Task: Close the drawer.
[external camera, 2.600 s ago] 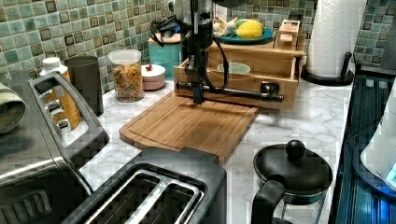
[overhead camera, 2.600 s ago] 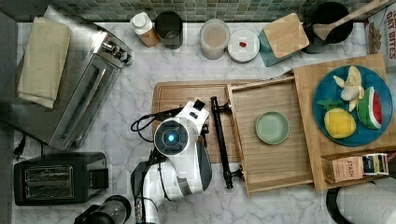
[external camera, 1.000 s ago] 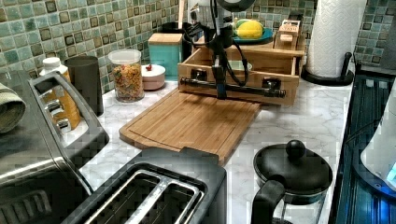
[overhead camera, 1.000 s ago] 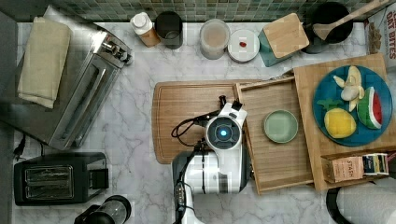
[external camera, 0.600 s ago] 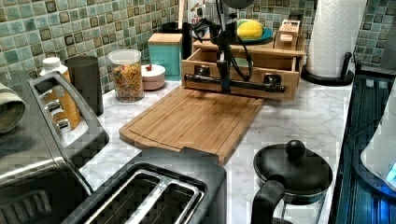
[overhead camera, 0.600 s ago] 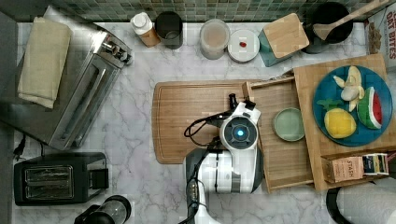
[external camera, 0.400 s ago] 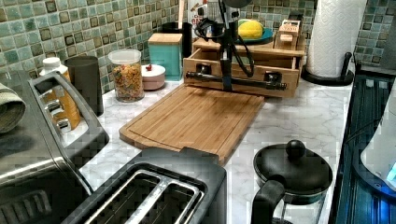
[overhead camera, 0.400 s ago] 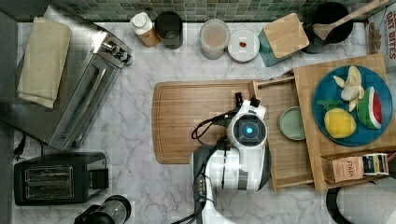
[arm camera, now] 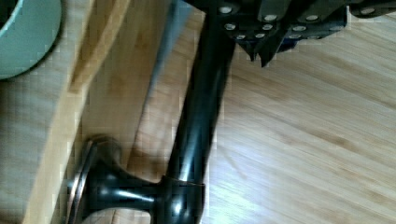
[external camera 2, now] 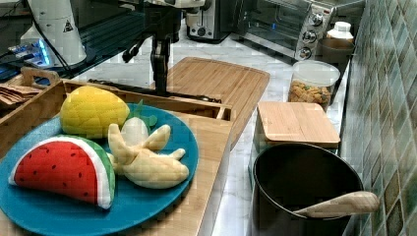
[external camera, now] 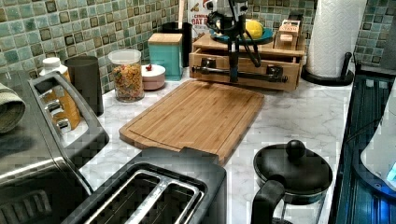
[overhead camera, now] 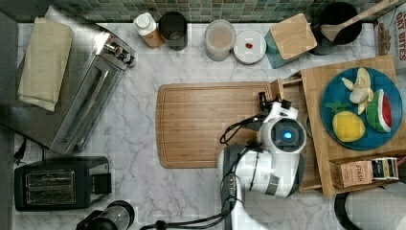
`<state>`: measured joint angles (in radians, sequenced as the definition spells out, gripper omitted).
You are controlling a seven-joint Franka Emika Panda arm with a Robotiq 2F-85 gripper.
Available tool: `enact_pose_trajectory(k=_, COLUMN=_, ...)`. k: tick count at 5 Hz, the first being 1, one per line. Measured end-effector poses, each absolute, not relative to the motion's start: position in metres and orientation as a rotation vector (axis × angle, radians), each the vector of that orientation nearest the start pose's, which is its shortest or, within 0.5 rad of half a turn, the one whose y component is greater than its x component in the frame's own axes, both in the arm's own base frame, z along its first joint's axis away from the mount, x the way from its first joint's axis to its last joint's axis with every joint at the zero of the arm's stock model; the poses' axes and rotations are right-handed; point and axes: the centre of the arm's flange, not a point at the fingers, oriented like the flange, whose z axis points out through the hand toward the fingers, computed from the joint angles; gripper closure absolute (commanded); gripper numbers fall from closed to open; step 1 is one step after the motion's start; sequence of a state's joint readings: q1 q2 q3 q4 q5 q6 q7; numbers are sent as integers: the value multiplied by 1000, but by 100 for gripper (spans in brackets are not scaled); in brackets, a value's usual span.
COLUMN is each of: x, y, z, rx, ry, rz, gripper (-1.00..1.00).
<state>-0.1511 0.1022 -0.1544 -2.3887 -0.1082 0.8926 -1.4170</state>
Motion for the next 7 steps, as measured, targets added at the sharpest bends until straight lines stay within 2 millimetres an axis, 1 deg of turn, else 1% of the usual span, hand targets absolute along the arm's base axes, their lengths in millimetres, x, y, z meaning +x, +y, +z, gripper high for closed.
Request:
enact_pose_trajectory(k=1, x=481, y=-184, z=272, rx=-3106, ry=-627, rz=80, gripper=100)
enact_pose_trajectory(k=2, x=490, y=-218, z=270, rx=-3113, ry=-492, rz=49, gripper=100)
enact_pose_trajectory(k=3, x=490, y=-226, z=272, rx=-3108, ry=-454, rz=53, gripper=100)
enact_pose_trajectory(k=6, x=487, y=-232, z=272, rx=-3093, ry=-397, rz=11, gripper=100)
enact_pose_trajectory(k=7, x=487, y=-232, z=272, rx=-3092, ry=-405, rz=11, gripper=100)
